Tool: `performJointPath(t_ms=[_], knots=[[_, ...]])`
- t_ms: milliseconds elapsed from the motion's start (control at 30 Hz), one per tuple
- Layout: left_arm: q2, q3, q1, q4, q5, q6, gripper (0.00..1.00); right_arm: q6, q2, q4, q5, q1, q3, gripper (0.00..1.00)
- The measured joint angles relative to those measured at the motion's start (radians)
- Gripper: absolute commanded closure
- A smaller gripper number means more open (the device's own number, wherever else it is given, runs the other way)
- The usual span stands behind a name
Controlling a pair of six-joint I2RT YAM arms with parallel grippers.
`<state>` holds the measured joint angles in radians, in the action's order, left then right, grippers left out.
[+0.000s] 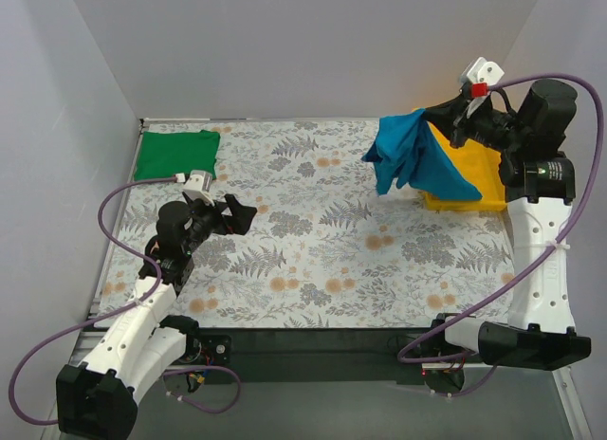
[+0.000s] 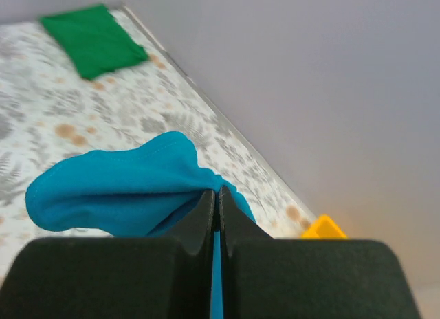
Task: Fold and stack the t-shirts
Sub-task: Move the tshirt to the center of the board
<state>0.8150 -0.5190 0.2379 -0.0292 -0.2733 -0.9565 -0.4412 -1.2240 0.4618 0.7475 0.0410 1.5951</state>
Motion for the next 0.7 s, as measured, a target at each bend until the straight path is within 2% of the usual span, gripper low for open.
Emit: performJointPath(t_ms=[200,300,467,700], knots=[[0.009,0.001,0.001,-0.003,-0.043,0.011,0.02,0.169,-0.014,-0.068,0.320,-0.004,0.079,0.99],[0.006,0.014,0.001,-0.031,-0.113,0.022,0.02,0.278,-0.033,-0.147,0.402,-0.025,0.084,0.99],[-0.037,0.068,0.002,-0.093,-0.268,0.017,0.03,0.365,-0.043,-0.210,0.430,-0.116,0.060,0.99],[-0.110,0.056,0.008,-0.169,-0.464,-0.083,0.07,0.315,-0.036,-0.185,0.336,-0.288,-0.085,0.99]])
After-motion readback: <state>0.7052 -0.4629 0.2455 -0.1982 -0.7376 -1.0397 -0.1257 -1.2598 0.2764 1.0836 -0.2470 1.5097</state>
